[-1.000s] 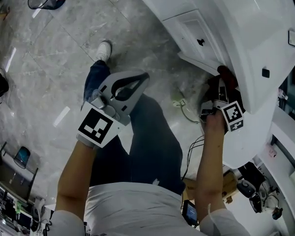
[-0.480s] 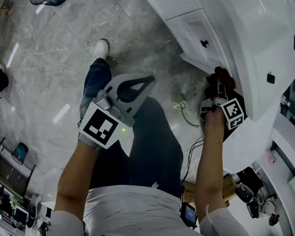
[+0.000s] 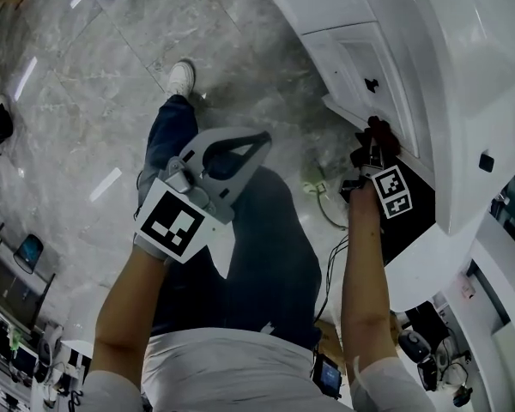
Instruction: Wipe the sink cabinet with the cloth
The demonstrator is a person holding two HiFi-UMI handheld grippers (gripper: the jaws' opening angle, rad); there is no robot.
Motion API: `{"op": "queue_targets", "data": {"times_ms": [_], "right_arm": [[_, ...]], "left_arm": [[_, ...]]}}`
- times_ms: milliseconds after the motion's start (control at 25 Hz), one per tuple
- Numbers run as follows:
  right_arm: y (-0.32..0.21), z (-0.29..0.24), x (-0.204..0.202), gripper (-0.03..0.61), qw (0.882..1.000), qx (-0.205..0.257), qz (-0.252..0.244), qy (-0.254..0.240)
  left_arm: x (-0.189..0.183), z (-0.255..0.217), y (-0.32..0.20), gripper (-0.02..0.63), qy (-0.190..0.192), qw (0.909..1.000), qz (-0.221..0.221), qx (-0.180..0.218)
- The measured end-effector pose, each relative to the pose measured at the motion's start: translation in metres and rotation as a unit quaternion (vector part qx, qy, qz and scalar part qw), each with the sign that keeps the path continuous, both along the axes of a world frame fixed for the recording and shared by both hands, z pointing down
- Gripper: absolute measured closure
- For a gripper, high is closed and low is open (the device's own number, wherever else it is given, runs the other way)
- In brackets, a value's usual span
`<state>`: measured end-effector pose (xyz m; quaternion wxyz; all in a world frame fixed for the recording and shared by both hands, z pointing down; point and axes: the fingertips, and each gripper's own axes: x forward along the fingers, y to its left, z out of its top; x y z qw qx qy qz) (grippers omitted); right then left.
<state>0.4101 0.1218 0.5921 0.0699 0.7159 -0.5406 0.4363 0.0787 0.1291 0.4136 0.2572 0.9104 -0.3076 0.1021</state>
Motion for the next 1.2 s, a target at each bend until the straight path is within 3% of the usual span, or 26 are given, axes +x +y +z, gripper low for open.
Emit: {"op": "queue_targets", "data": {"times_ms": [480, 880, 1200], "right_arm": [[-0.002, 0.072, 0.001, 0.474, 0.997, -0.072, -0.026, 0.018], [-0.006, 0.095, -0.002, 0.474, 0.993, -0.104, -0.030, 0.040], [-0.040, 0.098, -0.034, 0.474, 0.993, -0.097, -0.043, 0.051]], "left_arm": [[-0.008, 0.015, 0.003, 0.603, -0.014, 0.9999, 0.009, -0.002], [-0.018, 0.031, 0.001, 0.603, -0.015, 0.9994, 0.002, -0.030], [-0.043, 0.031, -0.019, 0.603, -0.016, 0.9997, 0.008, -0.015]]}}
